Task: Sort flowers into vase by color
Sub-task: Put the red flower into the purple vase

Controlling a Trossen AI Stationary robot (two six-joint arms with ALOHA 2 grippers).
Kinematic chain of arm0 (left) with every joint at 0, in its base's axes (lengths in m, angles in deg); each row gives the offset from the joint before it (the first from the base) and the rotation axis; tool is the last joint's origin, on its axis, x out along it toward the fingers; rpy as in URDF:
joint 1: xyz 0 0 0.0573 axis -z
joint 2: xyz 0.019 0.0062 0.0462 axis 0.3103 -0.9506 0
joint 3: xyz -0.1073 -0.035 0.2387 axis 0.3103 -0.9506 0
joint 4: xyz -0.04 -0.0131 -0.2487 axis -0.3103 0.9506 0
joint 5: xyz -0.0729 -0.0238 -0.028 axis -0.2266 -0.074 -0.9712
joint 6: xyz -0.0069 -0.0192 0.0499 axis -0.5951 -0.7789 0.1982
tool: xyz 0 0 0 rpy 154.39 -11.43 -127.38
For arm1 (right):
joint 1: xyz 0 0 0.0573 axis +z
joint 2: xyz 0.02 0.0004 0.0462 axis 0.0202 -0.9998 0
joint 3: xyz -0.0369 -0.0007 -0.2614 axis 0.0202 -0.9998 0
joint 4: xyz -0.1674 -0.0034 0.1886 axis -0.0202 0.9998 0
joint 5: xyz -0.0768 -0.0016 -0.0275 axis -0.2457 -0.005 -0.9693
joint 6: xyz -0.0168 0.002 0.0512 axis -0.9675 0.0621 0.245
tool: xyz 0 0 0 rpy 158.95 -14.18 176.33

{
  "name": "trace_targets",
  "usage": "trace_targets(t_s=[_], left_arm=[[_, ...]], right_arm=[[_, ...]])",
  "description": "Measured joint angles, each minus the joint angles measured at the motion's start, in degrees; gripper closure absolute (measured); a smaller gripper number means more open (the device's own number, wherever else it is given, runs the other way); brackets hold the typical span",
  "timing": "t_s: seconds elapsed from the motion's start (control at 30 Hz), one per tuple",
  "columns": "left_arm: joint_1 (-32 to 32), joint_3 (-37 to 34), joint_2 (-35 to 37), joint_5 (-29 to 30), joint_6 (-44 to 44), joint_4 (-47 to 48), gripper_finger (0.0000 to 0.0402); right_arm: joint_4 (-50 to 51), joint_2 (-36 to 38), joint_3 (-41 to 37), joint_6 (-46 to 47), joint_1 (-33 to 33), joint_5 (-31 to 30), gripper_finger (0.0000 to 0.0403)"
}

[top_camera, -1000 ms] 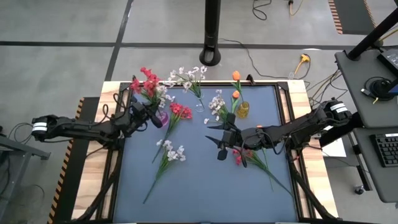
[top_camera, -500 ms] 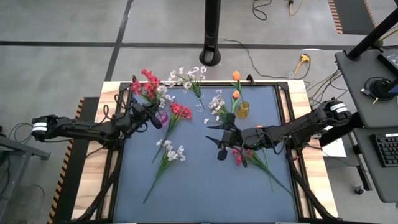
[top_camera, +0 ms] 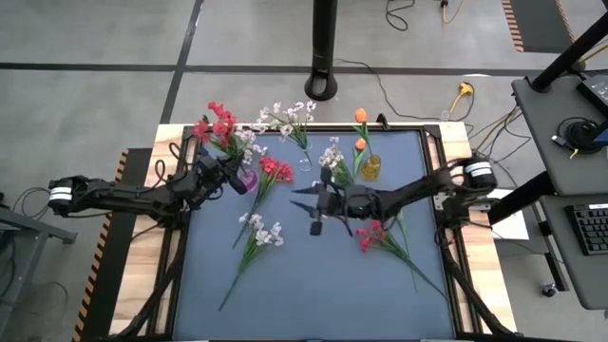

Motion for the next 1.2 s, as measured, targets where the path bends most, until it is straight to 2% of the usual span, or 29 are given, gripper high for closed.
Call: trace_targets(t_s=[0.23, 0.4, 0.73, 0.9, 1.2], left_arm=[[0.00, 0.00, -0.18, 0.02, 0.14, 0.05, 0.0402], [0.00, 0.02, -0.31, 0.04, 0.54, 0.26, 0.0402], [0.00, 0.02, -1.45, -0.03, 2.83, 1.03, 0.0402], [0.00, -0.49, -2.67, -0.35, 5.45, 2.16, 0.0402], [0.00, -1.09, -4.93, -0.39, 4.95, 1.67, 0.0402]], right_arm=[[2.21, -2.41, 2.33, 1.57, -1.60, 1.86, 0.0337], [4.01, -2.23, 3.14, 3.07, -1.53, 2.24, 0.0350], [8.52, 2.06, 2.85, 3.07, -1.20, 2.55, 0.0339], [9.10, 2.24, 2.70, 3.59, -1.09, 2.59, 0.0324], [9.16, 2.24, 2.41, 4.19, -1.11, 2.59, 0.0289]])
